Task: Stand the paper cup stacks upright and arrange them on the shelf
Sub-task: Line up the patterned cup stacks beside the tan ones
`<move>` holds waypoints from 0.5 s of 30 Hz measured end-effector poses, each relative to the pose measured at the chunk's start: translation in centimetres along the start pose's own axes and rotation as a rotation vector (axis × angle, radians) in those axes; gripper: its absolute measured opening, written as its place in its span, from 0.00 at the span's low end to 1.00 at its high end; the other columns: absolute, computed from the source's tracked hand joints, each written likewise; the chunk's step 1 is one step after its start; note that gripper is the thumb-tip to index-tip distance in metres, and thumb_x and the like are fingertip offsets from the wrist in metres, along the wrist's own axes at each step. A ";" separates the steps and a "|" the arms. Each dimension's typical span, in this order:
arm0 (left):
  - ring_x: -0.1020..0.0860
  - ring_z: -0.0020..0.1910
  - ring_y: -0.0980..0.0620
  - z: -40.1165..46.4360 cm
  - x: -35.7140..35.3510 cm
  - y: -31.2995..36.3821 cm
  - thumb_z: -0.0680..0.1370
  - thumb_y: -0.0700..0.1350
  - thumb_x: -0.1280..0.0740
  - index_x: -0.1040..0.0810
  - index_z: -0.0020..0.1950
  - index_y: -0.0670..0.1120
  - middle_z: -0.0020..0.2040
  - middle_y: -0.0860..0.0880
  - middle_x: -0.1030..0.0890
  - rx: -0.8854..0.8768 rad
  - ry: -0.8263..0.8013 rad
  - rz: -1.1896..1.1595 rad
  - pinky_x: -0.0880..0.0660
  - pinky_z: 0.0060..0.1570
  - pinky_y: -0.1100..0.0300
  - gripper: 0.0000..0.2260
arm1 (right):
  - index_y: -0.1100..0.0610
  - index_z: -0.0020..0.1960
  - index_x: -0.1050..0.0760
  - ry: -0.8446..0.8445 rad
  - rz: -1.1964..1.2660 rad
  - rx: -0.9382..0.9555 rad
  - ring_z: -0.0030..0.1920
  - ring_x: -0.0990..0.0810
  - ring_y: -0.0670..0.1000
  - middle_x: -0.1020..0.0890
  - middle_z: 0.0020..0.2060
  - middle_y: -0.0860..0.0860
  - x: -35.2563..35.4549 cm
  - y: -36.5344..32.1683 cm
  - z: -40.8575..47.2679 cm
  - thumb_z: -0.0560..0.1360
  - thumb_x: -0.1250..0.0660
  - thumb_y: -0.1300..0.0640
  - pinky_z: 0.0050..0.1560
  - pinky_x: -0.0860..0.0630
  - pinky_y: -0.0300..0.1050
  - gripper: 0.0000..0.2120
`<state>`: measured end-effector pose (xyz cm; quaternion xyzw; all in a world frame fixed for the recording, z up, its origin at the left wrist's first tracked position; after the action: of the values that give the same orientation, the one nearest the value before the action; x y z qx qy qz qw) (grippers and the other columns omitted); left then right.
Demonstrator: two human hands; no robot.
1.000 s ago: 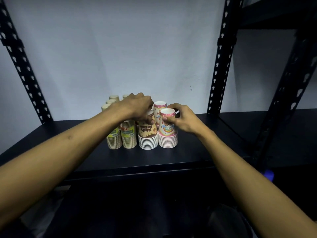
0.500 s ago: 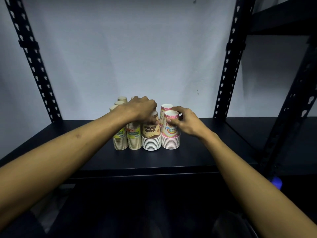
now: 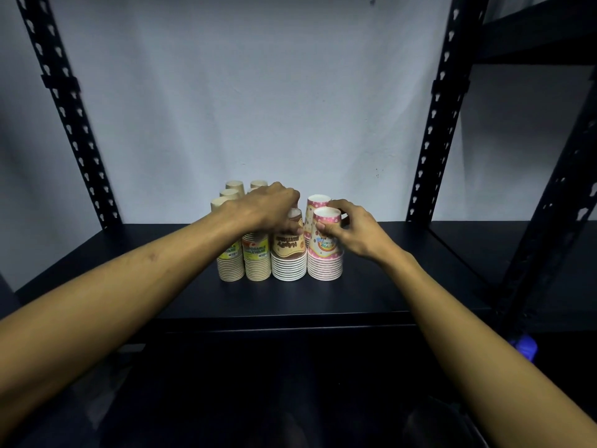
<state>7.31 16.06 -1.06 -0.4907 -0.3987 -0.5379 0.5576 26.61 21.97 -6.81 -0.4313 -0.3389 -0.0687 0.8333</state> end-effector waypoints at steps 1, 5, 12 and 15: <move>0.22 0.55 0.43 0.0 0.0 0.1 0.73 0.62 0.27 0.28 0.54 0.49 0.56 0.44 0.20 0.003 0.003 -0.002 0.30 0.43 0.53 0.21 | 0.56 0.69 0.28 0.001 0.003 -0.002 0.52 0.20 0.48 0.20 0.62 0.53 0.0 0.0 0.0 0.76 0.27 0.50 0.43 0.25 0.32 0.24; 0.22 0.55 0.44 -0.2 0.0 0.2 0.73 0.62 0.27 0.27 0.57 0.47 0.57 0.44 0.20 0.007 0.020 -0.015 0.30 0.43 0.53 0.23 | 0.55 0.68 0.27 0.006 0.014 -0.007 0.51 0.19 0.48 0.19 0.62 0.53 -0.1 0.1 0.0 0.75 0.27 0.50 0.42 0.25 0.31 0.24; 0.22 0.56 0.43 -0.6 -0.2 0.2 0.73 0.62 0.28 0.26 0.60 0.45 0.59 0.43 0.20 0.018 0.038 0.011 0.30 0.44 0.53 0.25 | 0.54 0.69 0.28 0.031 0.025 -0.020 0.52 0.18 0.50 0.20 0.62 0.52 -0.4 0.2 -0.2 0.75 0.27 0.49 0.41 0.27 0.29 0.25; 0.24 0.60 0.41 -1.7 -0.1 0.9 0.74 0.59 0.28 0.27 0.67 0.44 0.62 0.42 0.22 -0.034 0.192 0.088 0.29 0.53 0.49 0.28 | 0.53 0.76 0.37 0.053 0.051 -0.046 0.57 0.21 0.49 0.25 0.65 0.48 -0.8 0.1 -1.3 0.75 0.27 0.45 0.49 0.25 0.33 0.35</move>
<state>8.07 14.39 -1.61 -0.4634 -0.3123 -0.5639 0.6081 26.70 20.86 -7.88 -0.4568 -0.3039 -0.0669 0.8334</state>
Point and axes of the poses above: each hand's wrist, its own z-axis towards the middle knuckle, its own x-axis out of the back of the hand, y = z × x, the point moved 1 cm from there along z, towards the middle knuckle
